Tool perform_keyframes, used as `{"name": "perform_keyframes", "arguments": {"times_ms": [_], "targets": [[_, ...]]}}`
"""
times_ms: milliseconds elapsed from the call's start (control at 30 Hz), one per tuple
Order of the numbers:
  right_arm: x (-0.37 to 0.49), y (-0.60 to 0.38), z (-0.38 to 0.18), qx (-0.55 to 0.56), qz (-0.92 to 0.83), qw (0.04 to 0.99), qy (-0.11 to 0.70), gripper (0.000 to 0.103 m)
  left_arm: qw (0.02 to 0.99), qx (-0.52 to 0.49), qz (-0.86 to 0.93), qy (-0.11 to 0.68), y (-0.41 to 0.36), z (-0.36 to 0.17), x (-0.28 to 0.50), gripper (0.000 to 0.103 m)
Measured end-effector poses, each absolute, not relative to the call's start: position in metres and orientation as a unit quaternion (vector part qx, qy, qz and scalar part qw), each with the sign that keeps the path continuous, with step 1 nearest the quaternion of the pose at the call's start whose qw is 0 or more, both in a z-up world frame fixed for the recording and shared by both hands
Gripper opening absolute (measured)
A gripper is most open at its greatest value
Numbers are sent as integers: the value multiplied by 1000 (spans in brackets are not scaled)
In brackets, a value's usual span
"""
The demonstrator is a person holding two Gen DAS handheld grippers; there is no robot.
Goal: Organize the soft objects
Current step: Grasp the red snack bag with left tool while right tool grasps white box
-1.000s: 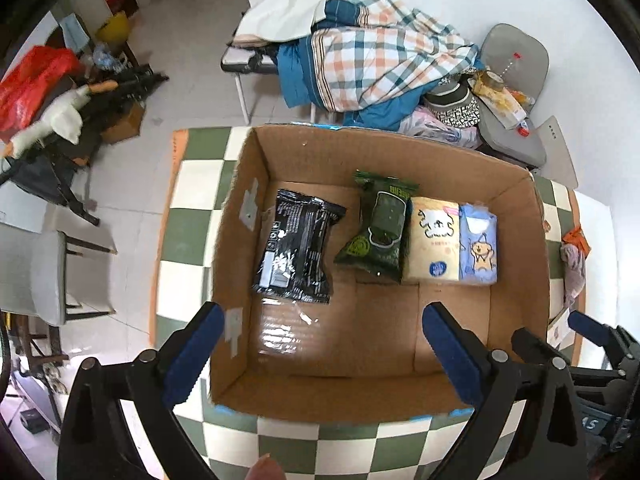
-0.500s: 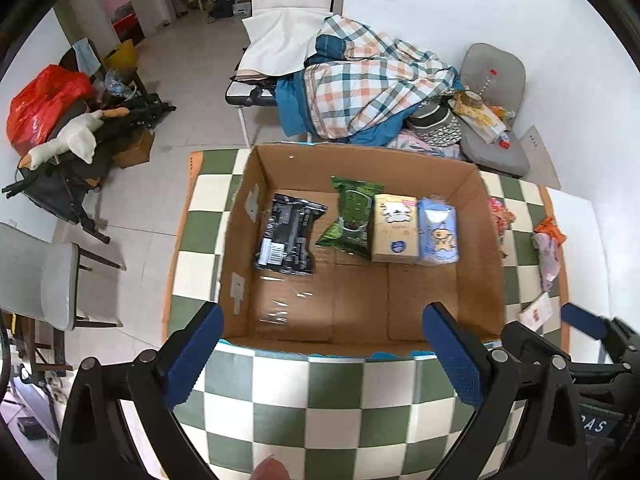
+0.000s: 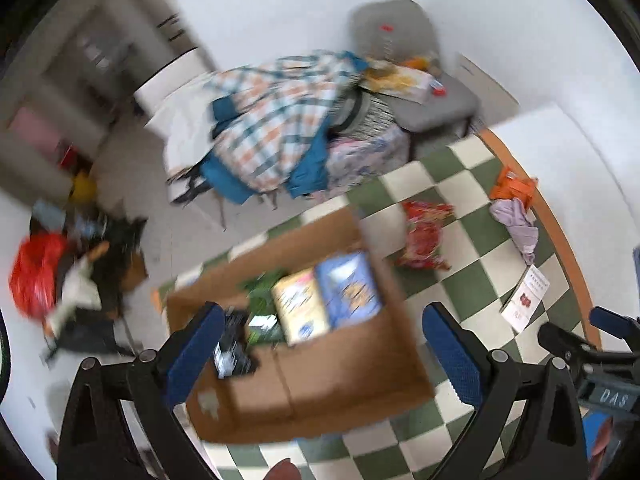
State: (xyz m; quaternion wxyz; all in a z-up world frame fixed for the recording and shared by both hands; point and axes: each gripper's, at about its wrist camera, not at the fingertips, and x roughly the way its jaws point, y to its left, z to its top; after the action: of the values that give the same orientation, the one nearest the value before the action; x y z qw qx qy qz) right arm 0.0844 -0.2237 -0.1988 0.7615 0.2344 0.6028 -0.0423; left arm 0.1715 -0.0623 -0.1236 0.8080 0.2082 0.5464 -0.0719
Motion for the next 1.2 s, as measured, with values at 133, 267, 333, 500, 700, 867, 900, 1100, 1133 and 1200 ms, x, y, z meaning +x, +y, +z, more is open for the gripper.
{"name": "perform_keyframes", "arguments": {"times_ms": [133, 267, 333, 500, 700, 867, 900, 1100, 1133, 1200], "targets": [[92, -279, -233, 276, -91, 732, 616, 103, 763, 271, -100, 578, -127, -164, 218, 101], [102, -323, -279, 319, -139, 693, 631, 103, 703, 323, -115, 624, -177, -230, 260, 101], [107, -335, -299, 333, -154, 676, 639, 103, 674, 328, -113, 652, -189, -263, 277, 101], [113, -356, -360, 375, -184, 617, 667, 103, 629, 306, -108, 706, -198, -328, 306, 101], [115, -364, -406, 385, -211, 578, 688, 103, 585, 311, -104, 742, -201, -381, 319, 101], [117, -352, -433, 385, -215, 554, 706, 103, 569, 311, -113, 753, -204, -399, 315, 98], [117, -349, -438, 381, -218, 551, 710, 102, 569, 315, -115, 751, -205, -401, 315, 85], [122, -332, -446, 354, -246, 550, 715, 98, 567, 291, -126, 760, -210, -396, 310, 48], [122, -330, -447, 351, -250, 550, 716, 97, 572, 293, -124, 756, -211, -394, 308, 48], [125, -323, -445, 340, -262, 553, 715, 89, 576, 291, -121, 754, -210, -392, 306, 46]]}}
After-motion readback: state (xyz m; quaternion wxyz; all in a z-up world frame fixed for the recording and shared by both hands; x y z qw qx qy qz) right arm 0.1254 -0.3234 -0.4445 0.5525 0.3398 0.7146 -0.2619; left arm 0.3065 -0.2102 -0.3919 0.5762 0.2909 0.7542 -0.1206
